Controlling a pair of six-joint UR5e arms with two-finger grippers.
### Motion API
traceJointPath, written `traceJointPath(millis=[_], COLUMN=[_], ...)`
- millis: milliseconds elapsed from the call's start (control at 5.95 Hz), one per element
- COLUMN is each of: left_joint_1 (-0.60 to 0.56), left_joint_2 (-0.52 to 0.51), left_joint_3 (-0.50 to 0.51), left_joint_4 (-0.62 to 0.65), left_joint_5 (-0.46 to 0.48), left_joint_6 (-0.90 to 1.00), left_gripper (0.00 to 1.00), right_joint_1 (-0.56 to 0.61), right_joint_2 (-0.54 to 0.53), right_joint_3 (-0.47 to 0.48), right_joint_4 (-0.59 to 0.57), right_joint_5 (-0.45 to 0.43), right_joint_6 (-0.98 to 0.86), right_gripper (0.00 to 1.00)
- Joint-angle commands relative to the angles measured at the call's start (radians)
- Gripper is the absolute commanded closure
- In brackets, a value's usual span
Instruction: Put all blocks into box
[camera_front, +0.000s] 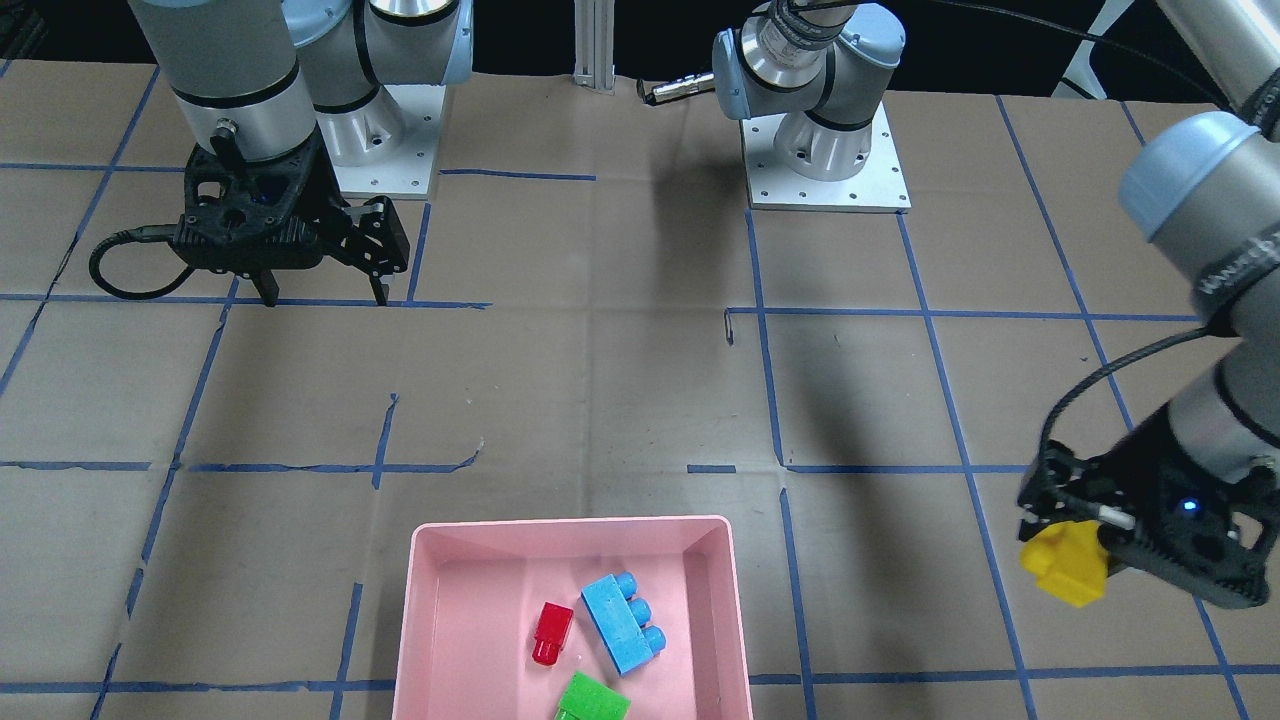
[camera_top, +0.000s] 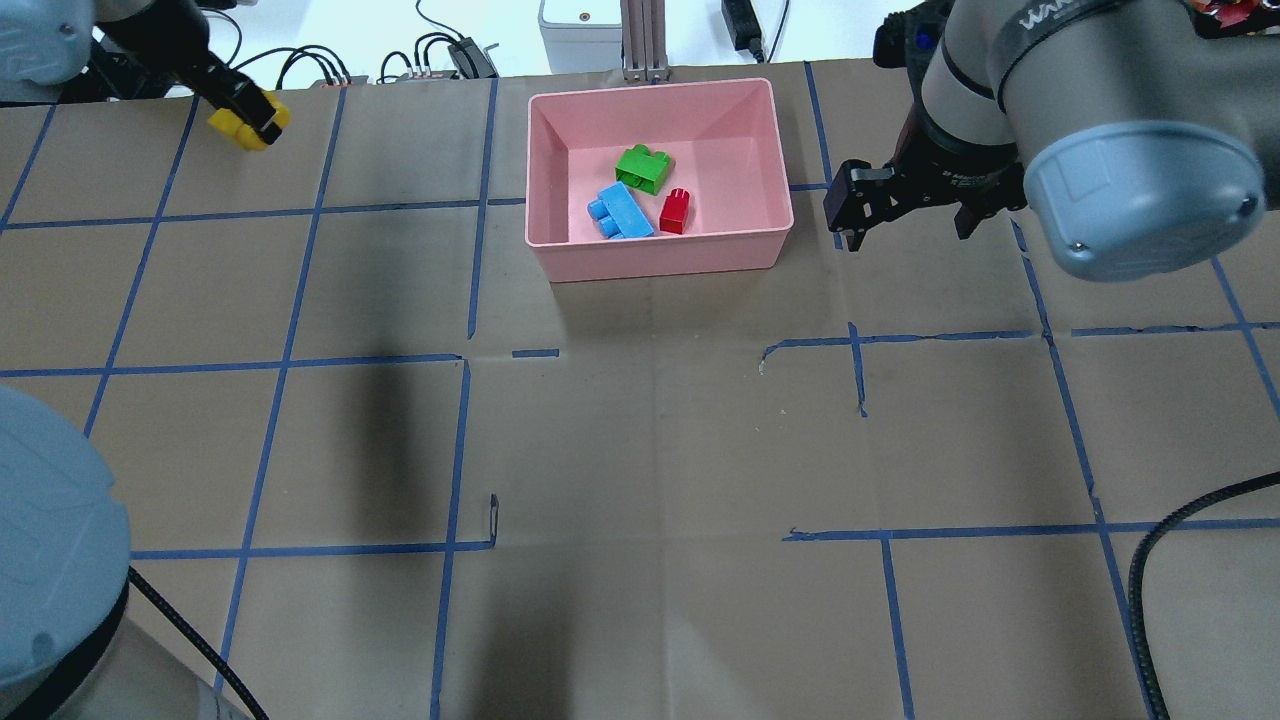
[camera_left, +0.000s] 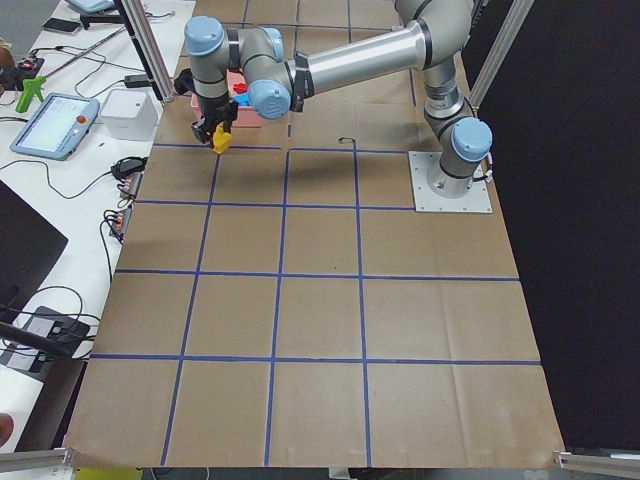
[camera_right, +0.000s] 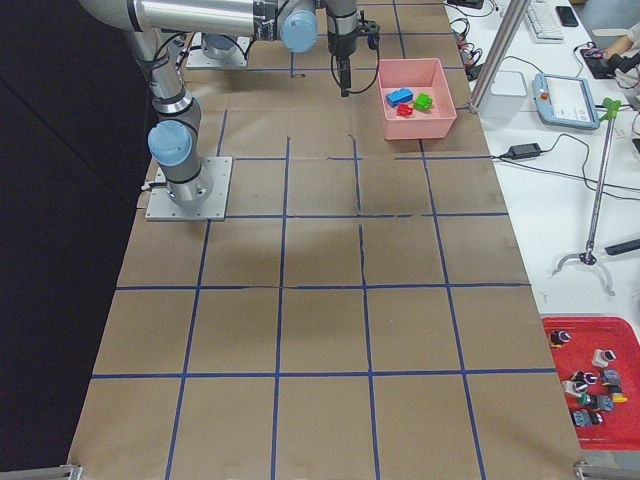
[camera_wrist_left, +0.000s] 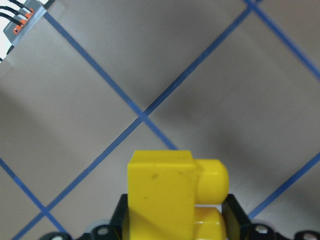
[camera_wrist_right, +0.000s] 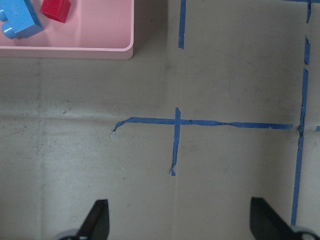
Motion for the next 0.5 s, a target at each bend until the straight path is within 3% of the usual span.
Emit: traceJointPath(millis=[0, 168, 336], left_joint_1=[-0.203, -0.274, -0.343], left_joint_2=[-0.037, -0.083, -0.158], left_joint_3=[0.051, 0.076, 0.120], left_joint_4=[-0.013, 0.000, 0.023], left_joint_5=[-0.022, -0.074, -0.073], left_joint_6=[-0.522, -0.750, -0.860], left_gripper=[0.78, 0.78, 0.78], right_joint_1=[0.000, 0.000, 0.000], right_joint_2=[0.002, 0.001, 0.001], right_joint_3=[-0.004, -0.004, -0.004], right_joint_4=[0.000, 0.000, 0.000], right_joint_5=[0.000, 0.002, 0.002], right_joint_6=[0.000, 0.000, 0.002], right_gripper=[0.00, 0.00, 0.00])
